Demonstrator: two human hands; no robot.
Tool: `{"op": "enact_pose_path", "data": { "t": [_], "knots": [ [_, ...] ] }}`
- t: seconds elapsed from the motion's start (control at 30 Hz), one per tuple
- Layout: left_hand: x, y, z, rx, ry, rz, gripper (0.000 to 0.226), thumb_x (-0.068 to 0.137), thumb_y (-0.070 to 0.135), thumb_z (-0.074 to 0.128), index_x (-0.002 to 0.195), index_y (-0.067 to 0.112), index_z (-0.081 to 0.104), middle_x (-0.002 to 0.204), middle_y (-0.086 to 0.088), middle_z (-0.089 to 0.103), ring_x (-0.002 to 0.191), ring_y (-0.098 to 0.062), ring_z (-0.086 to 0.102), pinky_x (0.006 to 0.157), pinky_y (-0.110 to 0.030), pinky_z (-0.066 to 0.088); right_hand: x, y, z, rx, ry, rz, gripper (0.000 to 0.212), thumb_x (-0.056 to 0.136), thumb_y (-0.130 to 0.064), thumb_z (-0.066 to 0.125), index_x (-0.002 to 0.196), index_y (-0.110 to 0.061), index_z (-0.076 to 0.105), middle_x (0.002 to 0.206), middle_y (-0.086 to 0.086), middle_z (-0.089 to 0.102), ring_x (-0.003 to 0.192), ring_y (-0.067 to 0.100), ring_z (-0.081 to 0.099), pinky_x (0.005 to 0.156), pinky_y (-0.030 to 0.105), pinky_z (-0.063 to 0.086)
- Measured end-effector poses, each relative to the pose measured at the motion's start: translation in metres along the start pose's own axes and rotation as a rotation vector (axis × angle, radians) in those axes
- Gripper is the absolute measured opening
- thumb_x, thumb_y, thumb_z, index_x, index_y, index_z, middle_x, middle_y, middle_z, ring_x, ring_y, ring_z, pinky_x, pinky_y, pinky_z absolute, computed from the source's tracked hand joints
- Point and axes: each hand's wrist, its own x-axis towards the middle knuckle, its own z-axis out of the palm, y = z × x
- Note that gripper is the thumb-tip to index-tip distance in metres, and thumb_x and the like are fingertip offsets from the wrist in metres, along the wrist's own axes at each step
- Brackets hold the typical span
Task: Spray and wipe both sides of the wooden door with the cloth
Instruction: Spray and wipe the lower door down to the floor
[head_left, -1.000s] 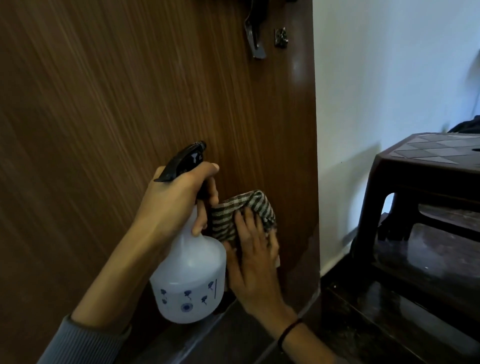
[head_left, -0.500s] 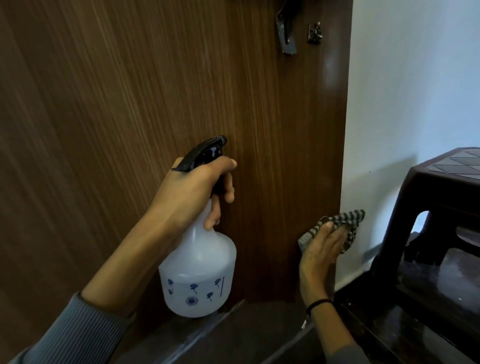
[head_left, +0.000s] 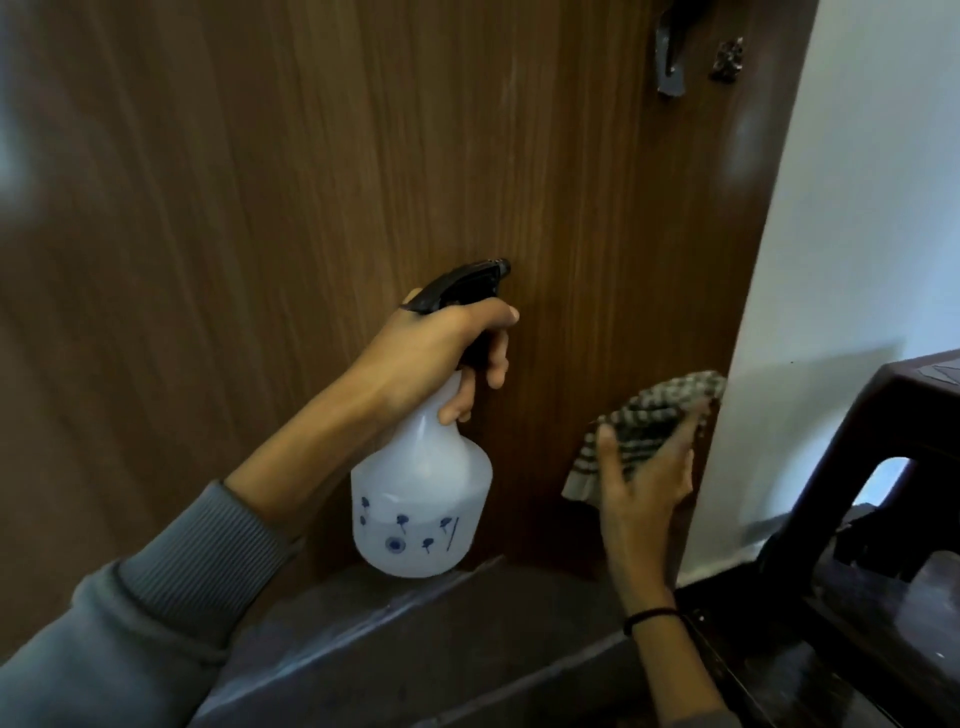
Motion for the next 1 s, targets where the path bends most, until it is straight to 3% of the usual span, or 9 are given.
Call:
{"op": "enact_pose_path", "data": {
  "t": [0.07, 0.17, 0.3, 0.4, 0.47, 0.53, 0.67, 0.87, 1.0],
  "knots": [
    [-0.015, -0.009, -0.004, -0.044, 0.031, -0.017, 0.041, 0.101, 0.03, 0.052, 0.067, 0.008, 0.057, 0.07, -0.014, 0.06, 0.029, -0.017, 0.039, 0.049, -0.03, 0.045, 0.0, -0.019, 0.014, 0.112, 0.011, 0.048, 0.082, 0.096, -0.05, 0.046, 0.161, -0.03, -0.001, 0.17, 0.003, 0.007, 0.156, 0.023, 0.005, 0.124, 0.059, 0.006],
    [-0.04, -0.021, -0.011, -0.071, 0.078, 0.009, 0.039, 0.101, 0.029, 0.052, 0.071, 0.004, 0.056, 0.07, -0.015, 0.059, 0.029, -0.016, 0.036, 0.048, -0.028, 0.042, -0.012, -0.057, 0.041, -0.001, -0.031, -0.165, 0.077, 0.101, -0.04, 0.041, 0.161, -0.029, -0.005, 0.17, -0.009, -0.005, 0.156, 0.011, -0.005, 0.124, 0.051, -0.007],
    [-0.066, -0.041, -0.02, -0.139, 0.128, 0.02, 0.04, 0.101, 0.03, 0.051, 0.075, 0.0, 0.055, 0.072, -0.019, 0.057, 0.028, -0.018, 0.034, 0.042, -0.023, 0.038, -0.055, -0.09, 0.076, -0.265, -0.126, -0.636, 0.063, 0.106, -0.05, 0.03, 0.16, -0.022, 0.016, 0.167, -0.005, 0.007, 0.156, 0.015, 0.005, 0.123, 0.05, 0.006],
    [-0.093, -0.06, -0.02, -0.181, 0.211, 0.061, 0.042, 0.102, 0.03, 0.052, 0.075, -0.002, 0.055, 0.071, -0.02, 0.058, 0.03, -0.026, 0.033, 0.043, -0.025, 0.037, -0.071, -0.082, 0.074, -0.394, -0.165, -0.843, 0.061, 0.105, -0.051, 0.039, 0.158, -0.025, 0.026, 0.166, -0.005, 0.016, 0.152, 0.013, 0.022, 0.119, 0.048, 0.015],
    [-0.111, -0.078, -0.02, -0.222, 0.276, 0.059, 0.042, 0.1, 0.032, 0.055, 0.069, 0.004, 0.057, 0.062, -0.013, 0.059, 0.034, -0.037, 0.033, 0.048, -0.039, 0.035, -0.062, -0.067, 0.062, -0.495, -0.091, -0.859, 0.065, 0.102, -0.054, 0.045, 0.158, -0.026, 0.025, 0.165, -0.004, 0.021, 0.15, 0.016, 0.029, 0.116, 0.053, 0.018],
    [-0.128, -0.095, -0.019, -0.256, 0.351, 0.047, 0.04, 0.095, 0.034, 0.056, 0.065, 0.008, 0.059, 0.06, -0.014, 0.06, 0.03, -0.033, 0.035, 0.047, -0.046, 0.032, -0.048, -0.061, 0.053, -0.541, -0.008, -0.766, 0.069, 0.102, -0.057, 0.044, 0.159, -0.024, 0.022, 0.165, 0.001, 0.022, 0.152, 0.02, 0.026, 0.117, 0.062, 0.017],
    [-0.164, -0.126, -0.02, -0.284, 0.516, -0.025, 0.038, 0.09, 0.039, 0.06, 0.062, 0.012, 0.064, 0.059, -0.014, 0.061, 0.031, -0.03, 0.036, 0.044, -0.031, 0.042, -0.061, -0.086, 0.074, -0.412, -0.025, -0.583, 0.066, 0.106, -0.046, 0.038, 0.16, -0.013, 0.017, 0.167, 0.012, 0.017, 0.155, 0.028, 0.01, 0.116, 0.07, 0.014],
    [-0.199, -0.164, -0.027, -0.238, 0.758, -0.085, 0.04, 0.101, 0.02, 0.058, 0.07, -0.005, 0.06, 0.065, -0.019, 0.063, 0.027, -0.027, 0.033, 0.038, -0.032, 0.037, -0.149, -0.143, 0.121, -0.364, -0.327, -1.039, 0.056, 0.106, -0.039, 0.045, 0.158, -0.027, 0.029, 0.166, -0.006, 0.021, 0.151, 0.014, 0.028, 0.123, 0.055, 0.014],
    [-0.226, -0.182, -0.046, -0.268, 0.871, -0.097, 0.038, 0.102, 0.019, 0.056, 0.071, -0.002, 0.059, 0.07, -0.022, 0.063, 0.026, -0.024, 0.033, 0.04, -0.039, 0.038, -0.151, -0.146, 0.128, -0.368, -0.203, -0.999, 0.053, 0.105, -0.042, 0.046, 0.156, -0.029, 0.036, 0.164, -0.007, 0.024, 0.149, 0.013, 0.034, 0.12, 0.057, 0.022]
  ]
}}
